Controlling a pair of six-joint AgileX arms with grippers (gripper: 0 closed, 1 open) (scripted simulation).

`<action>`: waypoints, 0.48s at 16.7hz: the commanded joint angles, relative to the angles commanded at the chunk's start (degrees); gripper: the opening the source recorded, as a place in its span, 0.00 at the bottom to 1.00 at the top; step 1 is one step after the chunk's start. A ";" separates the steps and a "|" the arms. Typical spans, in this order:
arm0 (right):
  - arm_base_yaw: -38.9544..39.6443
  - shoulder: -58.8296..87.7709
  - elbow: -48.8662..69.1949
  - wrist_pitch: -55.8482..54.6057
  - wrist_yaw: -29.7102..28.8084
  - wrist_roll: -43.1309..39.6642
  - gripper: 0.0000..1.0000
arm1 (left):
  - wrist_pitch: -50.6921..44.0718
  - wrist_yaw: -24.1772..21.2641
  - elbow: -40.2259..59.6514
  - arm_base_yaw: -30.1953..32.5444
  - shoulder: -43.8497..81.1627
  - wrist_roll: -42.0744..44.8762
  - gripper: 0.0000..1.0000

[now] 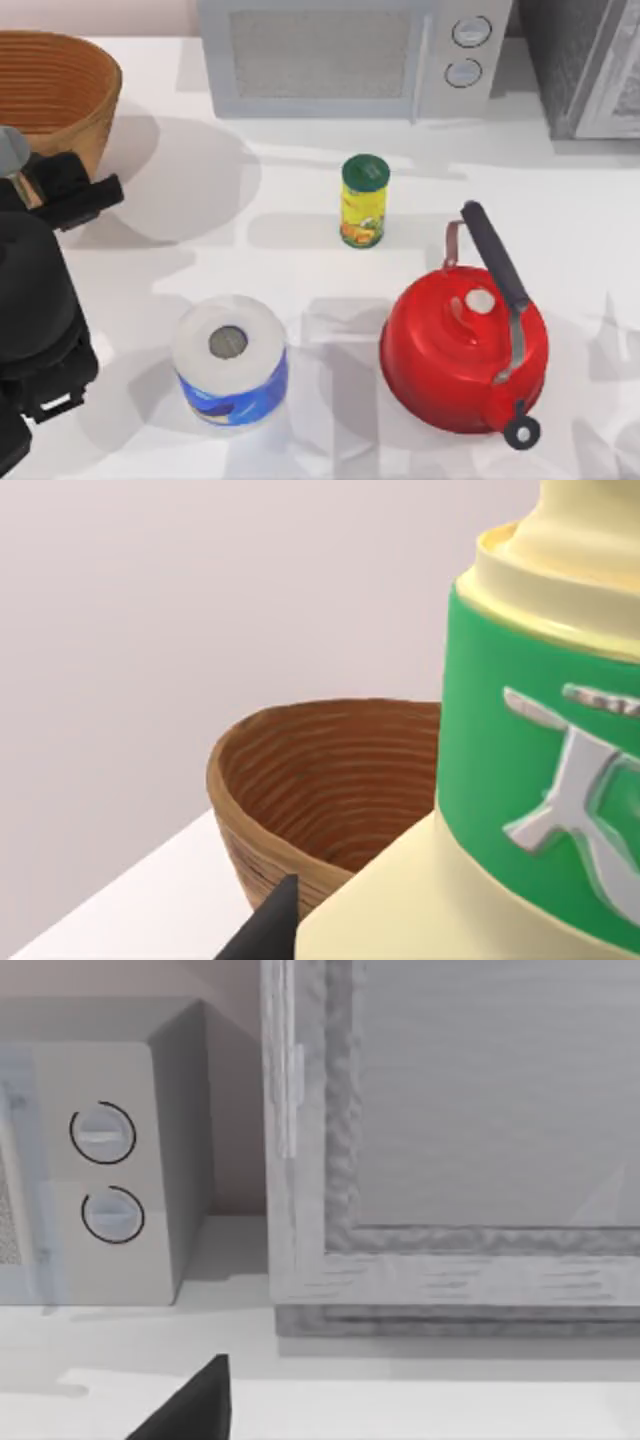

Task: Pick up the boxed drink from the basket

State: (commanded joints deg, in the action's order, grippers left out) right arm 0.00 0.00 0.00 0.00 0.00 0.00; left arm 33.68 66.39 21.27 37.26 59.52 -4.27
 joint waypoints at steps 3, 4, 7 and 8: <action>0.00 0.00 0.00 0.00 0.00 0.00 1.00 | 6.36 12.68 4.01 7.09 11.30 -0.95 0.00; 0.00 0.00 0.00 0.00 0.00 0.00 1.00 | 8.20 16.36 5.18 9.13 14.55 -1.23 0.00; 0.00 0.00 0.00 0.00 0.00 0.00 1.00 | 12.62 25.07 7.96 14.04 22.28 -1.88 0.00; 0.00 0.00 0.00 0.00 0.00 0.00 1.00 | 13.66 27.10 8.62 15.19 24.11 -2.03 0.00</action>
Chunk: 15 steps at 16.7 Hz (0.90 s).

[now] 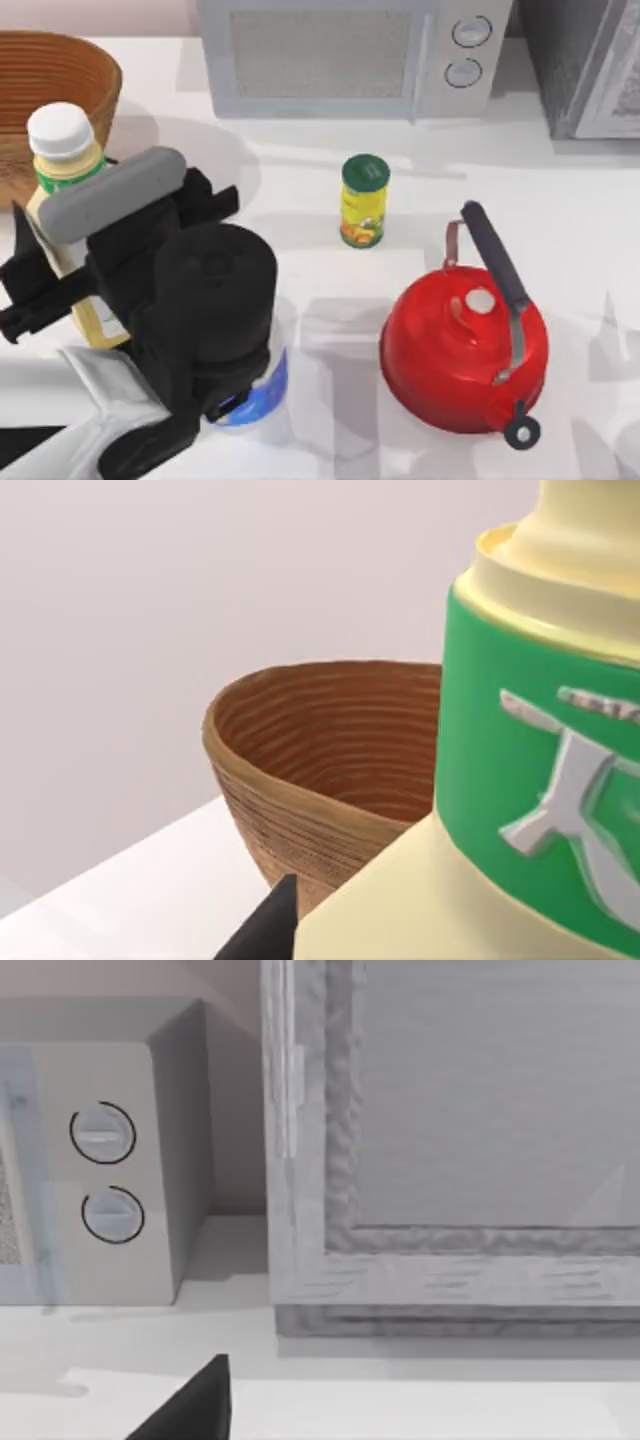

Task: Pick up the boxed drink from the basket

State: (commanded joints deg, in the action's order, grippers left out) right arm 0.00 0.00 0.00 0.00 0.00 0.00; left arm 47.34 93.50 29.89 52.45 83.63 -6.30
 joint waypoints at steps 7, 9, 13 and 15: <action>0.00 0.00 0.00 0.00 0.00 0.00 1.00 | -3.80 -3.21 4.00 1.60 5.26 0.29 0.00; 0.00 0.00 0.00 0.00 0.00 0.00 1.00 | -3.07 -3.42 3.89 1.14 5.06 0.45 0.00; 0.00 0.00 0.00 0.00 0.00 0.00 1.00 | 5.08 -3.88 3.42 -2.68 5.47 2.38 0.00; 0.00 0.00 0.00 0.00 0.00 0.00 1.00 | 12.25 -3.85 3.10 -4.82 6.77 4.26 0.00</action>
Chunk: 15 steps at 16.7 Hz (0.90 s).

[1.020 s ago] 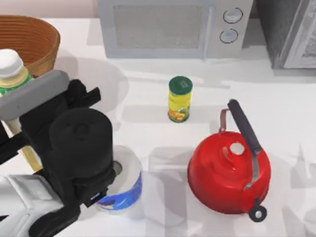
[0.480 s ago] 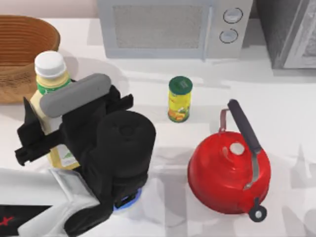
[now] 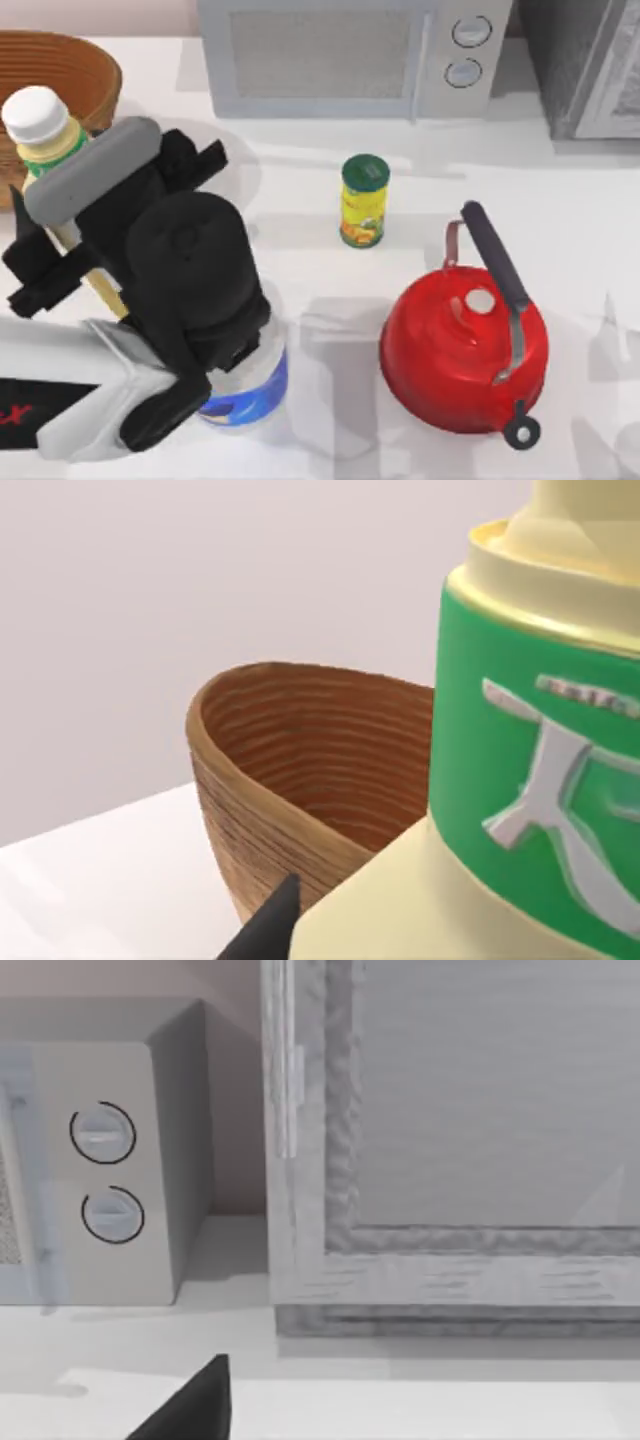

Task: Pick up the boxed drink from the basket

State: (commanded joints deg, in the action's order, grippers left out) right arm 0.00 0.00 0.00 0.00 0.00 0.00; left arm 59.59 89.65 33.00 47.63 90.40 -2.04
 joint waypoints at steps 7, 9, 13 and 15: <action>0.00 0.00 0.00 0.00 0.00 0.00 1.00 | 28.26 -1.32 -3.34 -4.66 8.00 10.77 0.00; 0.00 0.00 0.00 0.00 0.00 0.00 1.00 | 33.39 -1.96 -4.65 -4.65 10.79 14.32 0.00; 0.00 0.00 0.00 0.00 0.00 0.00 1.00 | 40.36 -3.18 -6.91 -3.66 15.39 20.01 0.00; 0.00 0.00 0.00 0.00 0.00 0.00 1.00 | 42.18 -3.04 -7.46 -2.92 17.05 21.58 0.00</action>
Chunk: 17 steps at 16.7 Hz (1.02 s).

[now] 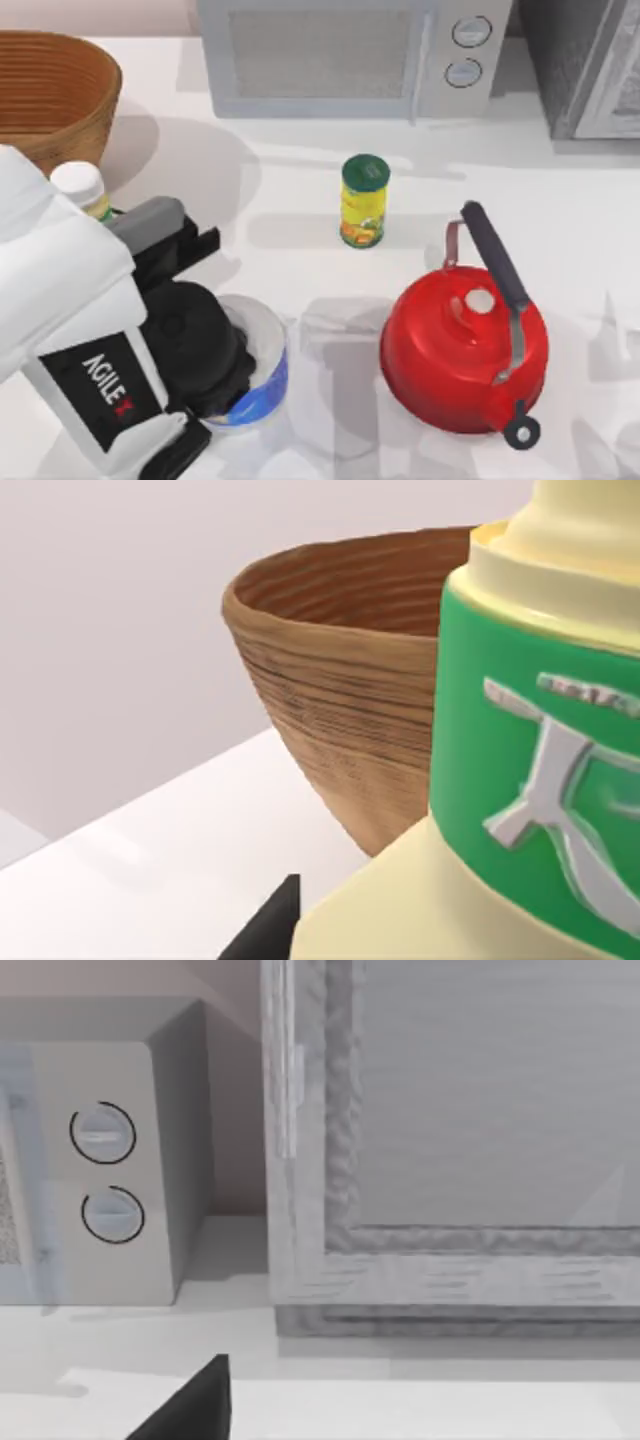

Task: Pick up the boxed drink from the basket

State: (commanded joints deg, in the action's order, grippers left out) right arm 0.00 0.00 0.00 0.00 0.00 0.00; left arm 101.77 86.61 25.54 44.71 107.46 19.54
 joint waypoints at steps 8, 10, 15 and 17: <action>0.00 0.00 0.00 0.00 0.00 0.00 1.00 | 0.37 0.11 -0.09 0.21 0.38 0.34 0.23; 0.00 0.00 0.00 0.00 0.00 0.00 1.00 | 0.37 0.11 -0.09 0.21 0.38 0.34 0.38; 0.00 0.00 0.00 0.00 0.00 0.00 1.00 | 0.37 0.11 -0.09 0.21 0.38 0.34 0.75; 0.00 0.00 0.00 0.00 0.00 0.00 1.00 | 0.37 0.11 -0.09 0.21 0.38 0.34 0.90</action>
State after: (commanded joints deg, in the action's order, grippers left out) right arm 0.00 0.00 0.00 0.00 0.00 0.00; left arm 102.14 86.72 25.45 44.92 107.83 19.88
